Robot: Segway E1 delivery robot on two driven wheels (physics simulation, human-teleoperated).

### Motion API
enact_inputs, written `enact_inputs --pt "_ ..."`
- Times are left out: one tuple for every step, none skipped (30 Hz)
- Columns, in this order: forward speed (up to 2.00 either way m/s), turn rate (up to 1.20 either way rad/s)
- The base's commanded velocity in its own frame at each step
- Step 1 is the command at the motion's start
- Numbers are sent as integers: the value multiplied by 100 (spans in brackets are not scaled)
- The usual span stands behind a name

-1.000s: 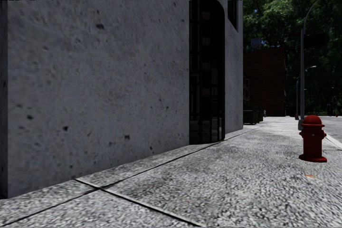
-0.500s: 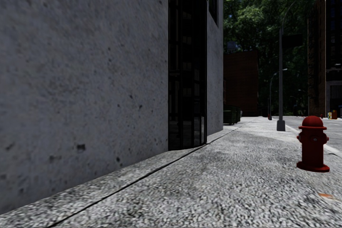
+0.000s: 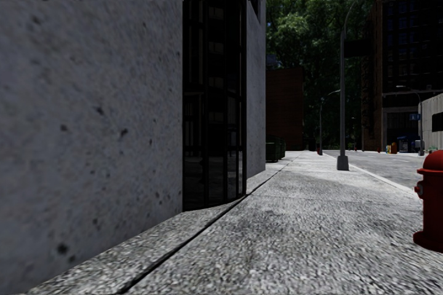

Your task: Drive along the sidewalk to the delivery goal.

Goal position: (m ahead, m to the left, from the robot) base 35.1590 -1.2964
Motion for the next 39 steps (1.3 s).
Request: enact_inputs --pt "200 -43" --pt "200 -44" --pt "200 -44" --pt "200 -45" --pt "200 -46" --pt "200 -48" --pt "200 -48" --pt "200 -48" --pt "200 -48" --pt "200 -48" --pt "200 -48" --pt "200 -48" --pt "200 -48" --pt "200 -48" --pt "200 -48" --pt "200 -48" --pt "200 -48" --pt "200 -48" --pt "200 -48" --pt "200 -48" --pt "200 -48" --pt "200 -48" --pt "200 -48" --pt "200 -48" --pt "200 -48" --pt "200 -45" --pt "200 -45" --pt "200 0" --pt "200 0" --pt "200 0" --pt "200 0" --pt "200 0" --pt "200 0" --pt "200 0" --pt "200 0" --pt "200 0" --pt "200 0" --pt "200 0" --pt "200 0"
